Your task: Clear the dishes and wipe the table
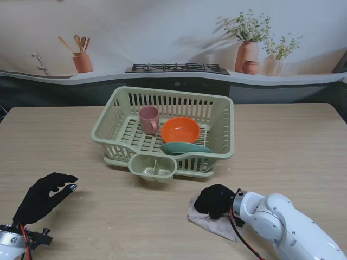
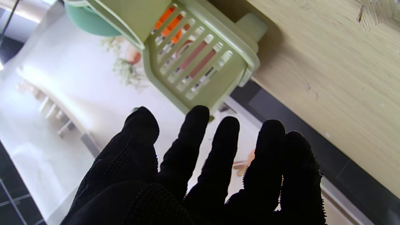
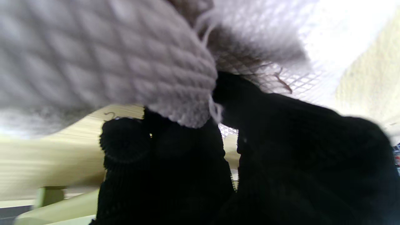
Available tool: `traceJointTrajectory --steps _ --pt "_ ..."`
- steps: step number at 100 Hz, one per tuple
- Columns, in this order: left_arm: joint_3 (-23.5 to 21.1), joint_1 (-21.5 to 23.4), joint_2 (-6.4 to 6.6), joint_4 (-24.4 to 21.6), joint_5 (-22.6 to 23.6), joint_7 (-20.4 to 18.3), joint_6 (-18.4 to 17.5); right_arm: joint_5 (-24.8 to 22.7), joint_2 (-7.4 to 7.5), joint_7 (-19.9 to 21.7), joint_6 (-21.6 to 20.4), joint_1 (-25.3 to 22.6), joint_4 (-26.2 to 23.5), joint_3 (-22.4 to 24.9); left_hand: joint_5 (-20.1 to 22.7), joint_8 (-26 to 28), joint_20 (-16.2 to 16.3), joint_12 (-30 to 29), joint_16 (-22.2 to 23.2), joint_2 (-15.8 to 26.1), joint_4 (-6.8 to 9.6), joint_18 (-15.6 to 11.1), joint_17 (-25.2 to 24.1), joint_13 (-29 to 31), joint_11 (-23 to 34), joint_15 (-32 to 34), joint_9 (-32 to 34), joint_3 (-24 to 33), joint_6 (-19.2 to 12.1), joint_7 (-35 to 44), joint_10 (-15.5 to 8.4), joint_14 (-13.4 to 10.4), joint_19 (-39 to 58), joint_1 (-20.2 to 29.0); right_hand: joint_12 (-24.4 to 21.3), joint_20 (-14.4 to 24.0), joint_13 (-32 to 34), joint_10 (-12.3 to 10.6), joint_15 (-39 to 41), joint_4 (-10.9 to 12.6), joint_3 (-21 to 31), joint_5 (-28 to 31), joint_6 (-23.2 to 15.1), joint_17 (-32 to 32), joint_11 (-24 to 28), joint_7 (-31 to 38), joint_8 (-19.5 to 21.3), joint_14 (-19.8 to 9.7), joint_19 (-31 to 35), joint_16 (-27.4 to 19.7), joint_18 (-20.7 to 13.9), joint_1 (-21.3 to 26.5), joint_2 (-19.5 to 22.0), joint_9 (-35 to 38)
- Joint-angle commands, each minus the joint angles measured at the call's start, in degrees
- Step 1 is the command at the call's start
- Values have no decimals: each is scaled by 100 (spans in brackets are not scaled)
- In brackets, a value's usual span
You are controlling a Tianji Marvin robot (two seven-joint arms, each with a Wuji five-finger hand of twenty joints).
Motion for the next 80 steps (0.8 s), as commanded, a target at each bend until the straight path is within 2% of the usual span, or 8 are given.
traceJointTrajectory --steps 1,16,32,51,80 --pt "10 6 2 -34 -7 -73 10 -157 206 238 -63 -198 322 104 218 50 21 -103 28 283 154 -37 -61 61 -49 -12 16 -144 -86 -61 56 79 107 -9 -402 -70 40 309 130 101 -104 99 869 52 -591 -736 -453 -115 237 23 -233 217 402 -146" --pt "17 3 4 -33 -18 -84 15 -364 228 326 -317 -317 311 470 218 50 20 -103 27 285 153 -36 -62 60 -50 -14 15 -152 -84 -61 57 78 106 -12 -403 -73 40 313 130 100 -104 94 861 52 -592 -729 -454 -116 238 23 -232 215 405 -154" --pt "25 4 7 -42 -20 -92 35 -263 212 333 -207 -272 292 398 221 50 20 -103 26 290 153 -36 -62 57 -50 -15 14 -156 -90 -60 54 73 106 -11 -402 -75 38 304 130 99 -104 95 856 44 -591 -726 -455 -114 237 23 -228 213 404 -149" --pt "32 9 6 -45 -40 -97 38 210 206 448 61 35 293 -172 225 51 20 -104 26 293 154 -36 -62 56 -53 -16 12 -165 -93 -59 62 78 106 -5 -397 -76 35 284 129 98 -108 94 849 37 -591 -722 -455 -119 235 25 -232 211 407 -146" --pt "17 25 -17 -19 -35 -7 -30 1006 155 487 762 694 269 -1290 224 51 15 -105 24 304 154 -30 -68 53 -54 -22 16 -187 -91 -59 59 80 98 -11 -399 -77 35 289 128 99 -119 96 847 49 -604 -722 -455 -125 235 29 -261 209 414 -140"
